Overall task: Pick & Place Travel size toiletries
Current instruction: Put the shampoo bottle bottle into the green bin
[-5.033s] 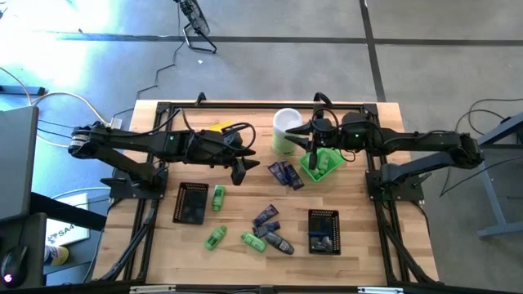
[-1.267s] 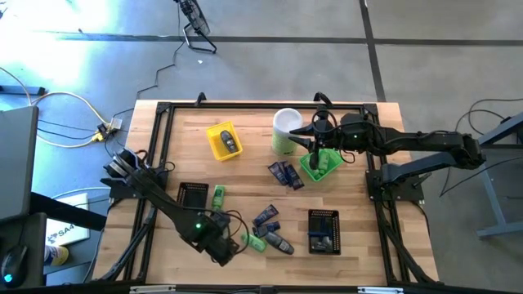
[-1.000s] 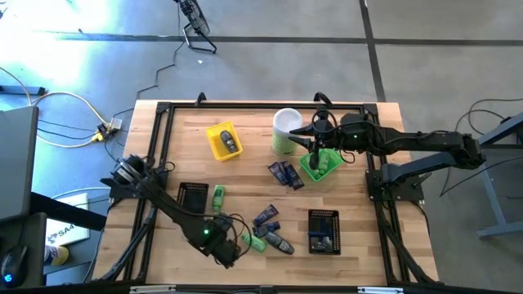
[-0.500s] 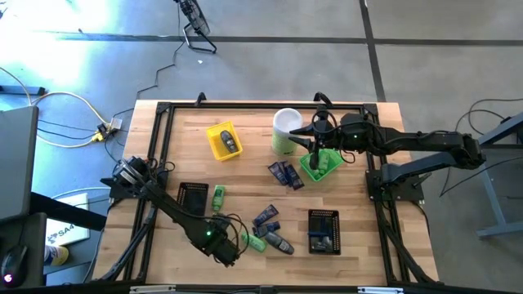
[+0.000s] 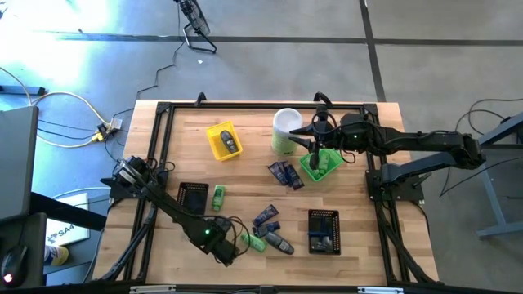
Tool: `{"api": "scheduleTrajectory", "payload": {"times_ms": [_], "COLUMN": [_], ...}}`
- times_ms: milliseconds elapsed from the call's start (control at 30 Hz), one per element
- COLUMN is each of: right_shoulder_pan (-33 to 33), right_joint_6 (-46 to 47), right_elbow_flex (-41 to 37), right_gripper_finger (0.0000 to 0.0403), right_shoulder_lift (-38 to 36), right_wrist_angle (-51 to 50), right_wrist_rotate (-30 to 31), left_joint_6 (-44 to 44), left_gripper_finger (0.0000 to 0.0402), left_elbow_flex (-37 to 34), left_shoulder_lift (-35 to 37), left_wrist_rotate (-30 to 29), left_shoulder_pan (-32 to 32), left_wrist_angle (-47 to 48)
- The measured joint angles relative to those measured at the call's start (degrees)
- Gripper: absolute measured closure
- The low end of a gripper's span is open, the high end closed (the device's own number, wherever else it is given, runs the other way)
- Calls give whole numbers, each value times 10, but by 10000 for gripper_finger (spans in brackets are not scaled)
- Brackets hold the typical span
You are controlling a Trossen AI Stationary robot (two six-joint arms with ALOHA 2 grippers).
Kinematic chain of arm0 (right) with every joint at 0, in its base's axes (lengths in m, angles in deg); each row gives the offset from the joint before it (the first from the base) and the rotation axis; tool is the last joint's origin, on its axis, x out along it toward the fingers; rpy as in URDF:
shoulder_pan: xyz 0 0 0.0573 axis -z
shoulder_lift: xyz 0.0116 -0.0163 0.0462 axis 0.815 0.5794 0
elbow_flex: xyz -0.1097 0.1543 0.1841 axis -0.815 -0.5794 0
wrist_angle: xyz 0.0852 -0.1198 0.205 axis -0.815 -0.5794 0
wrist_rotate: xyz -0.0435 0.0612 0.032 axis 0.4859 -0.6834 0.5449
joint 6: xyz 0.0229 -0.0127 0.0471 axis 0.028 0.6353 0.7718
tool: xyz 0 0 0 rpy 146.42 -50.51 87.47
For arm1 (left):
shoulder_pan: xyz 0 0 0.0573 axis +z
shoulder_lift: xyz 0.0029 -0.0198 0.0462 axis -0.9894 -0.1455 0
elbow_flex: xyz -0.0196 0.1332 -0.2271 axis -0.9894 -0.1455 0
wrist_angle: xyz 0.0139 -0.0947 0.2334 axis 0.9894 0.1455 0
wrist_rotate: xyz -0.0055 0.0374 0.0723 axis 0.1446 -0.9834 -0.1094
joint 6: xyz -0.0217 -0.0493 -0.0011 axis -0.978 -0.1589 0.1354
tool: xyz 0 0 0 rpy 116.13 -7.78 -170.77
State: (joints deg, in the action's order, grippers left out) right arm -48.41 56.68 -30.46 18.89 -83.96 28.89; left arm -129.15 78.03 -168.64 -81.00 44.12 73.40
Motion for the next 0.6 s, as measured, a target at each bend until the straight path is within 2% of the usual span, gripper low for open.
{"api": "scheduleTrajectory", "payload": {"times_ms": [400,600], "right_shoulder_pan": [0,0], "right_joint_6": [-3,-13], "right_elbow_flex": [0,0], "right_gripper_finger": [331,331], "right_shoulder_lift": [0,0], "right_wrist_angle": [0,0], "right_wrist_rotate": [1,1], "left_joint_6": [-71,-77], "left_gripper_finger": [100,136], "left_elbow_flex": [0,-1], "left_shoulder_lift": [0,-1], "left_wrist_rotate": [-4,-4], "left_shoulder_pan": [0,0], "left_wrist_angle": [-1,2]}}
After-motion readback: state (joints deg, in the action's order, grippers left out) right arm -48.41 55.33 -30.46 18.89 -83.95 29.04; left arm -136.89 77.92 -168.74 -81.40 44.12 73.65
